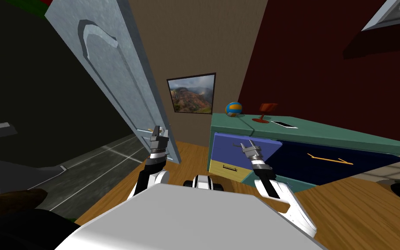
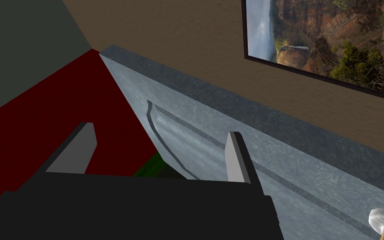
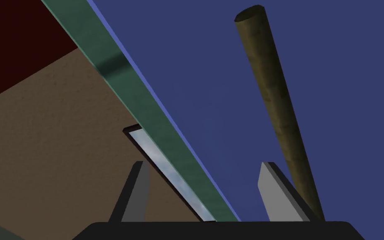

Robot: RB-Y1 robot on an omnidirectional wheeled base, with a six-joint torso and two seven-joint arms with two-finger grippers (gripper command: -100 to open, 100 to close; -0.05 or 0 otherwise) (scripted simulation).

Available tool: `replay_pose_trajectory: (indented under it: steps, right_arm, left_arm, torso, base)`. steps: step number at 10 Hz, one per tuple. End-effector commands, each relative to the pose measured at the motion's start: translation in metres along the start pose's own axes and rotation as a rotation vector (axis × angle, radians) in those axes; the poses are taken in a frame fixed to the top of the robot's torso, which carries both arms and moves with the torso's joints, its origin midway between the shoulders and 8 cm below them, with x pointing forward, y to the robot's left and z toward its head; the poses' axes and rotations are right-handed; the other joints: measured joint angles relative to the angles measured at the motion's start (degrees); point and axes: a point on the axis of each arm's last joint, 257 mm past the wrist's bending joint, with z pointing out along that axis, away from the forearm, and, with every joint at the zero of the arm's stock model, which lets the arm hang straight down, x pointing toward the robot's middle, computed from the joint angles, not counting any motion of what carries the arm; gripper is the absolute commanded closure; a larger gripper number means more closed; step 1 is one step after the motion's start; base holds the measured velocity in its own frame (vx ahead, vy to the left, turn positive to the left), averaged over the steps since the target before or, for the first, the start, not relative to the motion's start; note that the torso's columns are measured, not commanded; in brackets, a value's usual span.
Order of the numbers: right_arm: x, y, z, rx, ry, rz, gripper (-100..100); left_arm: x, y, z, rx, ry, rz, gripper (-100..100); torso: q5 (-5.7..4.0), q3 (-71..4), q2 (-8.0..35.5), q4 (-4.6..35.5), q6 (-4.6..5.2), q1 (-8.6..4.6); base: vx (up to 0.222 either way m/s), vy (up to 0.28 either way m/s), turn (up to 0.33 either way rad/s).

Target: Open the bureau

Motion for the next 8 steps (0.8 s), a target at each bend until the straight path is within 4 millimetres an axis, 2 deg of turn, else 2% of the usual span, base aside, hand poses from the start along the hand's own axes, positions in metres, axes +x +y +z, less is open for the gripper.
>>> replay_pose_trajectory:
  steps: [1,8]
  right_arm:
    - [0.011,0.021,-0.007,-0.027,0.042,-0.049,-100]
    - [0.011,0.052,-0.016,-0.024,0.12,-0.055,-100]
  left_arm:
    - [0.0,0.0,0.0,0.0,0.0,0.0,0]
    - [0.0,0.0,0.0,0.0,0.0,0.0,0]
  torso:
    - [-0.02,0.03,0.04,0.03,-0.06,-0.08]
    - [-0.21,-0.04,-0.18,-0.22,-0.43,0.22]
  base:
    - [0.007,0.053,-0.037]
    - [0.003,0.037,-0.045]
